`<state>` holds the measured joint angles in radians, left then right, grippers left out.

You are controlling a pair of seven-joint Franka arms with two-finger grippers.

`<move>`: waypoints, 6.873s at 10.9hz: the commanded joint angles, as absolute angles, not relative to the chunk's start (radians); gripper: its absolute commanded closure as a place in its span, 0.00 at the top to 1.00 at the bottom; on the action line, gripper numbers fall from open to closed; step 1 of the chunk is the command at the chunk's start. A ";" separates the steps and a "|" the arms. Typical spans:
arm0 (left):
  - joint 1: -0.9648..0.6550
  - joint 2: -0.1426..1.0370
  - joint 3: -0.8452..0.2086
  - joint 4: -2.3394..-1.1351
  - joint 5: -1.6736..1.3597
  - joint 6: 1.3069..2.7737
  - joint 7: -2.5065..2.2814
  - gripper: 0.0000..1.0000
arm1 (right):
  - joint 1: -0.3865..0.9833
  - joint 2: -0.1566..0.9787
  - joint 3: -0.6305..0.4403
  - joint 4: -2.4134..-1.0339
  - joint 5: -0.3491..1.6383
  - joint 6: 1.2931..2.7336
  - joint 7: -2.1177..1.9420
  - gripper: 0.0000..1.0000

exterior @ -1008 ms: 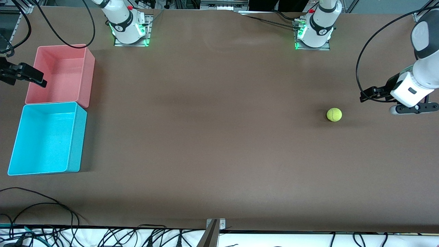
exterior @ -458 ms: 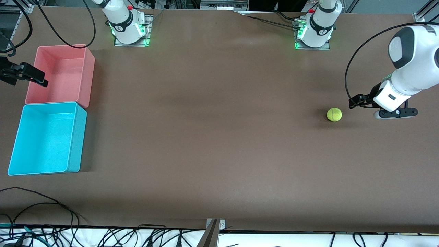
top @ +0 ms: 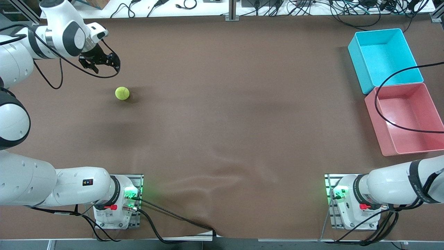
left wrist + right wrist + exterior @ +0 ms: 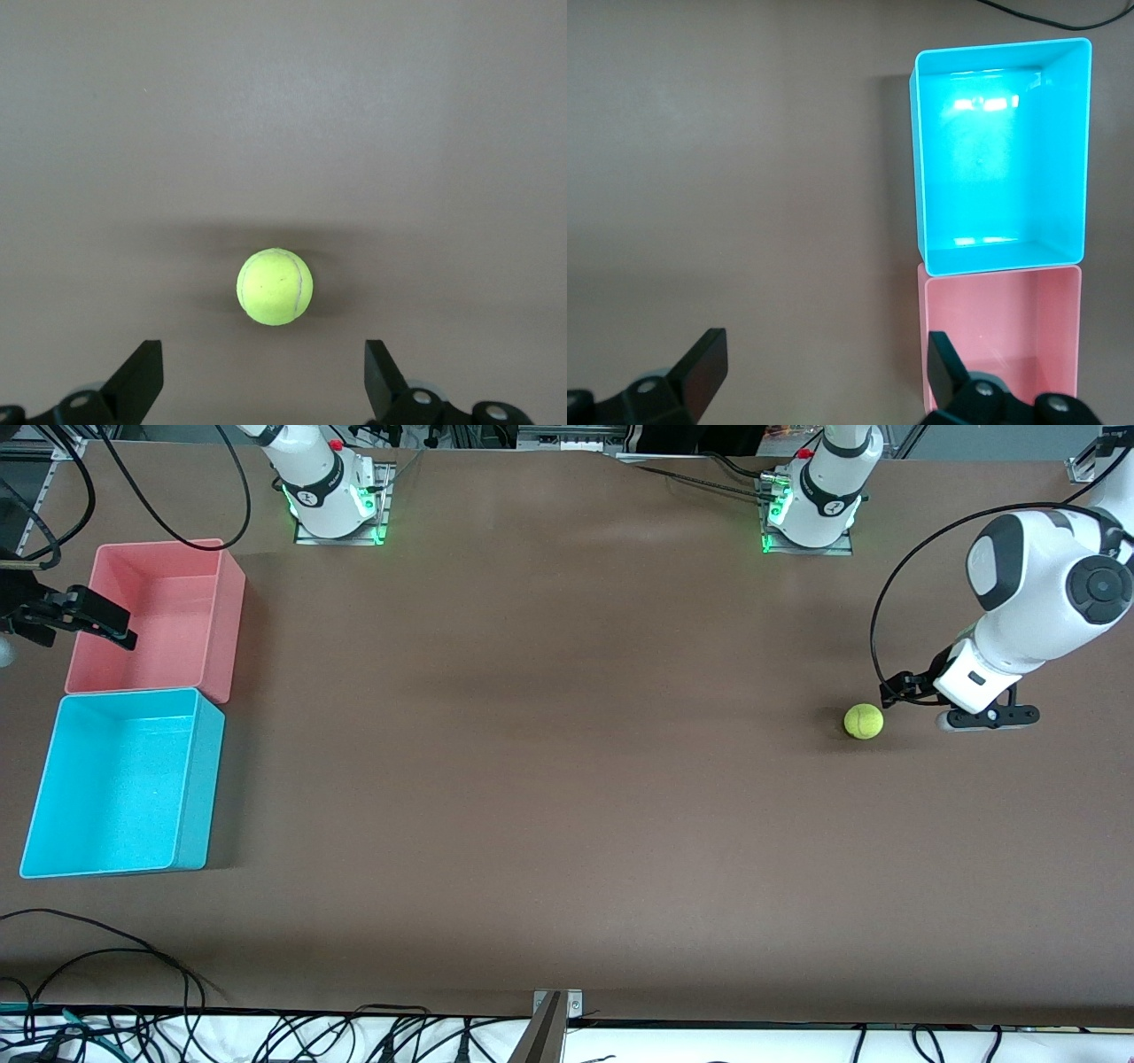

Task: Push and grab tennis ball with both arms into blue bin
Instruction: 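Lower the left gripper down beside the tennis ball, then push the tennis ball with the left gripper toward the bins, then lower the right gripper to the ball while the left gripper withdraws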

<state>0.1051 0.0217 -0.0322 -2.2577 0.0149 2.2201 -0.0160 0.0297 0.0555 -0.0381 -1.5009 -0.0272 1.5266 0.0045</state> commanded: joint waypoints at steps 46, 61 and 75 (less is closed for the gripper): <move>0.164 0.370 -0.227 -2.333 -0.063 2.652 1.414 0.00 | 0.028 0.054 -0.035 -1.483 -0.051 1.517 0.015 1.00; 0.172 0.347 -0.225 -2.339 -0.064 2.643 1.402 0.00 | 0.031 0.044 -0.018 -1.485 -0.063 1.465 0.012 1.00; 0.270 0.206 -0.224 -2.335 -0.064 2.631 1.411 1.00 | 0.091 0.277 0.051 -1.627 -0.072 1.389 -0.173 1.00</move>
